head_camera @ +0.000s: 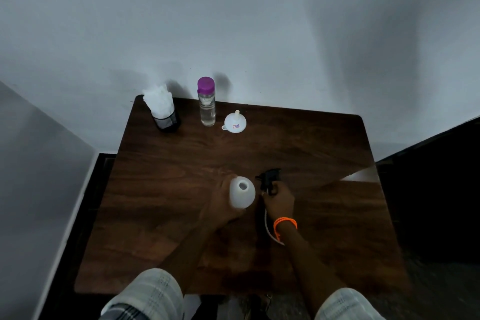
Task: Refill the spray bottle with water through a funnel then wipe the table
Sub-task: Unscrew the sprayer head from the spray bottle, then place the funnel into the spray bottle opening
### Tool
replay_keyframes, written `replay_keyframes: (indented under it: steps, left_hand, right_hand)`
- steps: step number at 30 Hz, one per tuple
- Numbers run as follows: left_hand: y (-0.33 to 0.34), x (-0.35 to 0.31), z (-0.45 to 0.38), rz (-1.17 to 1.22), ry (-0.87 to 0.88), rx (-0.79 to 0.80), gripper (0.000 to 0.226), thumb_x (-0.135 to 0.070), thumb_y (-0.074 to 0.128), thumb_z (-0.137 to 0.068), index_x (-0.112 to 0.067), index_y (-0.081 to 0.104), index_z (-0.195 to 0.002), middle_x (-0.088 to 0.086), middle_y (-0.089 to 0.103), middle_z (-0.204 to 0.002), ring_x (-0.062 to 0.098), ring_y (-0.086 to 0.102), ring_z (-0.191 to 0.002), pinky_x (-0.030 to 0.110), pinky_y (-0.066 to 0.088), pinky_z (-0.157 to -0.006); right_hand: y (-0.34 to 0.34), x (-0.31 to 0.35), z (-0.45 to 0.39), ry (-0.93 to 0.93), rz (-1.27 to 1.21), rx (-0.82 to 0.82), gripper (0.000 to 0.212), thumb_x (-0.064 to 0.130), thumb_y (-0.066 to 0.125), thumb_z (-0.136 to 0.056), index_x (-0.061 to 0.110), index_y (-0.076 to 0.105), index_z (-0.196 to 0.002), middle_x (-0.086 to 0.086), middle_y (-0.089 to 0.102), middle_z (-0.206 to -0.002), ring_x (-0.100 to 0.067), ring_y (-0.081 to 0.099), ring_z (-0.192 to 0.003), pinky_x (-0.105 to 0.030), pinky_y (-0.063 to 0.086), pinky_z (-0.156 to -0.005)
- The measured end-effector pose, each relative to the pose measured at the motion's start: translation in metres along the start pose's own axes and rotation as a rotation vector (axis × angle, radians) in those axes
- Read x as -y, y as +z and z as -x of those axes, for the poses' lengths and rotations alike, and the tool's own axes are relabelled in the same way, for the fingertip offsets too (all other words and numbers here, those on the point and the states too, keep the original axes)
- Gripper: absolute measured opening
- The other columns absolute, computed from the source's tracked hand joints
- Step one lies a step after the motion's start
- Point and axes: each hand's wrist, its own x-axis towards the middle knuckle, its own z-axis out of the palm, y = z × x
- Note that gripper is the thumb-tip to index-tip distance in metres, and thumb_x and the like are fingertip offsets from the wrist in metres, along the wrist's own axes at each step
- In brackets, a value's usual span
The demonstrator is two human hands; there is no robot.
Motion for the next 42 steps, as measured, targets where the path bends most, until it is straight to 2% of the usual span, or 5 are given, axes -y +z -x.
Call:
replay_keyframes:
  steps: [4,14,20,35,42]
  left_hand:
    - [-0.004,0.007,0.002,-0.003,-0.025,0.017,0.114,-0.029,0.096,-0.061,-0.011,0.030,-0.153,-0.005,0.030,-0.154,0.011,0.030,-0.142,0.026,0.022,-0.123]
    - [-0.040,0.020,-0.018,-0.145,-0.195,-0.081,0.067,-0.049,0.060,-0.089,-0.013,0.050,-0.144,0.013,0.054,-0.145,0.029,0.055,-0.131,0.040,0.038,-0.117]
    - [-0.068,-0.014,-0.090,-0.001,-0.254,-0.106,0.068,-0.007,0.069,-0.089,-0.018,0.043,-0.150,0.004,0.049,-0.150,0.020,0.049,-0.136,0.026,0.038,-0.110]
    - [-0.046,-0.007,-0.211,0.064,-0.239,-0.169,0.076,-0.053,0.055,-0.060,-0.027,0.055,-0.132,0.001,0.065,-0.119,0.021,0.064,-0.109,0.045,0.055,-0.095]
    - [-0.049,-0.025,-0.190,0.318,-0.325,-0.192,0.069,-0.013,0.084,-0.069,-0.023,0.058,-0.132,0.000,0.062,-0.126,0.020,0.063,-0.115,0.042,0.054,-0.101]
  right_hand:
    - [-0.003,0.003,0.000,0.024,0.036,0.005,0.018,0.025,0.074,-0.076,0.019,0.067,-0.091,-0.003,0.068,-0.093,-0.023,0.065,-0.086,-0.033,0.053,-0.075]
    - [-0.014,0.046,-0.044,-0.062,0.032,-0.056,0.022,0.016,0.075,-0.078,0.009,0.067,-0.097,-0.011,0.063,-0.097,-0.025,0.060,-0.091,-0.027,0.040,-0.079]
    - [0.006,0.093,-0.096,-0.083,-0.057,0.105,0.031,0.013,0.076,-0.083,0.009,0.070,-0.113,-0.010,0.070,-0.112,-0.026,0.065,-0.108,-0.032,0.047,-0.096]
    - [0.051,0.134,-0.161,-0.029,-0.317,0.423,0.060,0.012,0.063,-0.084,0.035,0.053,-0.139,-0.004,0.070,-0.116,-0.028,0.070,-0.099,-0.040,0.062,-0.073]
    - [0.031,0.129,-0.140,0.035,-0.528,0.434,0.045,0.003,0.063,-0.086,0.037,0.062,-0.116,-0.001,0.067,-0.123,-0.023,0.067,-0.107,-0.046,0.061,-0.080]
